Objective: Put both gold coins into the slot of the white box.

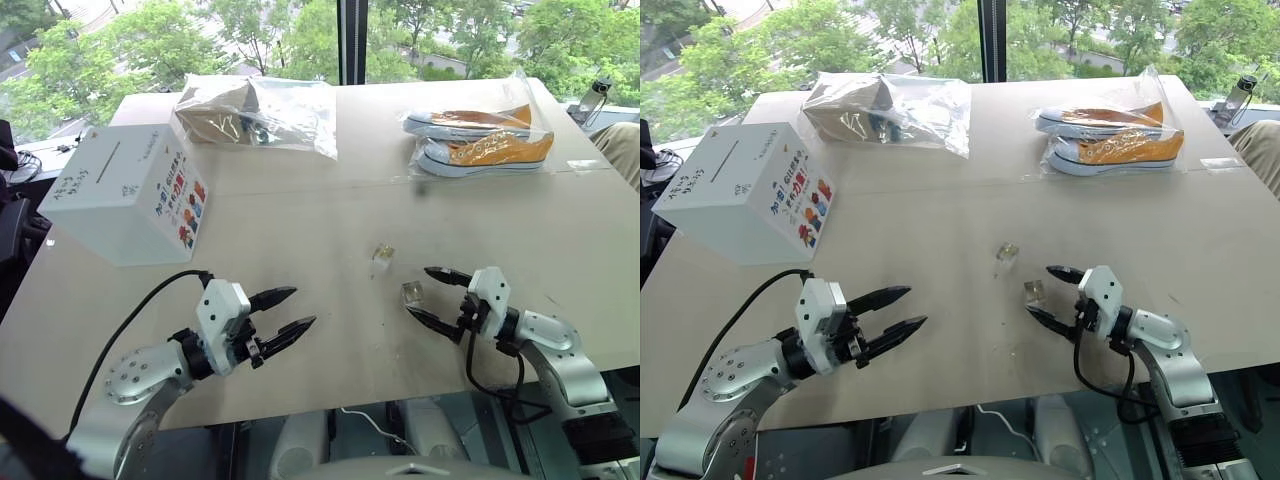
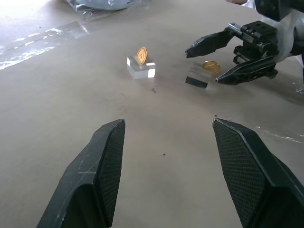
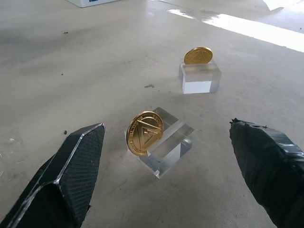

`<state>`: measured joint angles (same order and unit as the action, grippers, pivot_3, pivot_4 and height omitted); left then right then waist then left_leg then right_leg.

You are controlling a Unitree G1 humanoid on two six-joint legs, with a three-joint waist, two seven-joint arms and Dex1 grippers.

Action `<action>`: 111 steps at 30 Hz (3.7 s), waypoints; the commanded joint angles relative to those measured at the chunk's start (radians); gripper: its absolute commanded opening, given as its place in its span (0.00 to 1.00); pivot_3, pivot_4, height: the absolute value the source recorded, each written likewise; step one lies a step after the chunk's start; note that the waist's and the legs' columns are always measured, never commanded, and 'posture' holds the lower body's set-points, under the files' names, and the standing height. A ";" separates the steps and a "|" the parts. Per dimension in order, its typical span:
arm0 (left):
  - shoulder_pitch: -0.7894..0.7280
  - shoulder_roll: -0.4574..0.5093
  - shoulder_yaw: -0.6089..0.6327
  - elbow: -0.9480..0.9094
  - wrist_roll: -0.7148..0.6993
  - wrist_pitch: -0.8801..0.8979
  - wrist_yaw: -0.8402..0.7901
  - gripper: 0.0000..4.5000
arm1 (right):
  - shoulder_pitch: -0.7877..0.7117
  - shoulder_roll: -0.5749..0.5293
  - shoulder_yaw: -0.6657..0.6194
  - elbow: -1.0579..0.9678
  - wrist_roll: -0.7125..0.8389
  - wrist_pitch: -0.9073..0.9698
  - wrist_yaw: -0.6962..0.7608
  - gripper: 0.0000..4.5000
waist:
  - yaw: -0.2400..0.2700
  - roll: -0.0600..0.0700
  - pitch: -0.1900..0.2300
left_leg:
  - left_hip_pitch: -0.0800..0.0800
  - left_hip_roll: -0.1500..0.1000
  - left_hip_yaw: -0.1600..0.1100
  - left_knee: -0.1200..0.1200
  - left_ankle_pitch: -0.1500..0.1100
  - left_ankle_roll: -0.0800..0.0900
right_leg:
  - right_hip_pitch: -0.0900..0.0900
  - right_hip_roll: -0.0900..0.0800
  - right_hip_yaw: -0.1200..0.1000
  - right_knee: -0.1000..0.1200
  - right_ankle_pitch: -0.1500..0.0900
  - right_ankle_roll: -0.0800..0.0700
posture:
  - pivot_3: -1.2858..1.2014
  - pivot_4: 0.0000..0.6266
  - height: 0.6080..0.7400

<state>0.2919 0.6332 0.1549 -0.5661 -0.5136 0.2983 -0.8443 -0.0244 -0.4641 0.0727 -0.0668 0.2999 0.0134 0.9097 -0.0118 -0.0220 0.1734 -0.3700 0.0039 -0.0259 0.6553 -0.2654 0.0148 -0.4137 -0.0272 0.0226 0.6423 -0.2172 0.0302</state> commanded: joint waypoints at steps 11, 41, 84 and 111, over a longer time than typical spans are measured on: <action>-0.014 0.001 -0.018 -0.023 0.030 -0.031 0.007 0.68 | -0.006 -0.008 -0.017 -0.020 0.013 -0.026 0.008 0.02 | -0.001 0.000 0.000 | 0.000 0.000 0.000 0.000 0.000 0.000 | 0.000 0.000 0.000 0.000 0.000 0.000 | 0.52 0.24 1.00; -0.412 -0.252 -0.075 -0.021 -0.506 0.334 0.236 0.68 | -0.281 0.086 -0.010 -0.358 0.611 0.715 -0.111 0.02 | 0.000 0.000 0.000 | -0.002 -0.001 -0.004 0.000 0.000 0.000 | 0.000 0.002 -0.002 0.000 0.005 0.000 | 0.52 0.24 1.00; -0.485 -0.245 0.057 0.073 -0.579 0.298 0.362 0.00 | -0.306 0.120 -0.067 -0.363 0.747 0.785 -0.195 0.93 | -0.002 0.000 0.000 | -0.006 -0.001 -0.007 0.000 0.000 0.000 | -0.003 0.002 -0.005 -0.001 0.004 0.001 | 0.52 0.24 1.00; -0.807 0.189 0.258 0.321 0.135 0.344 0.743 0.00 | -0.640 0.210 -0.026 -0.206 0.370 0.442 -0.157 0.93 | -0.001 -0.001 0.001 | -0.022 -0.003 -0.007 -0.002 0.003 -0.006 | -0.020 -0.004 -0.007 0.000 0.005 0.001 | 0.52 0.24 1.00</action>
<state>-0.4961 0.7947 0.3686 -0.2315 -0.4039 0.6320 -0.1136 -0.6490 -0.2509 0.0585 -0.2465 0.6318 0.4424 0.7342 -0.0132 -0.0230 0.1745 -0.3920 0.0012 -0.0335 0.6537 -0.2624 0.0093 -0.4339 -0.0316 0.0148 0.6427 -0.2118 0.0309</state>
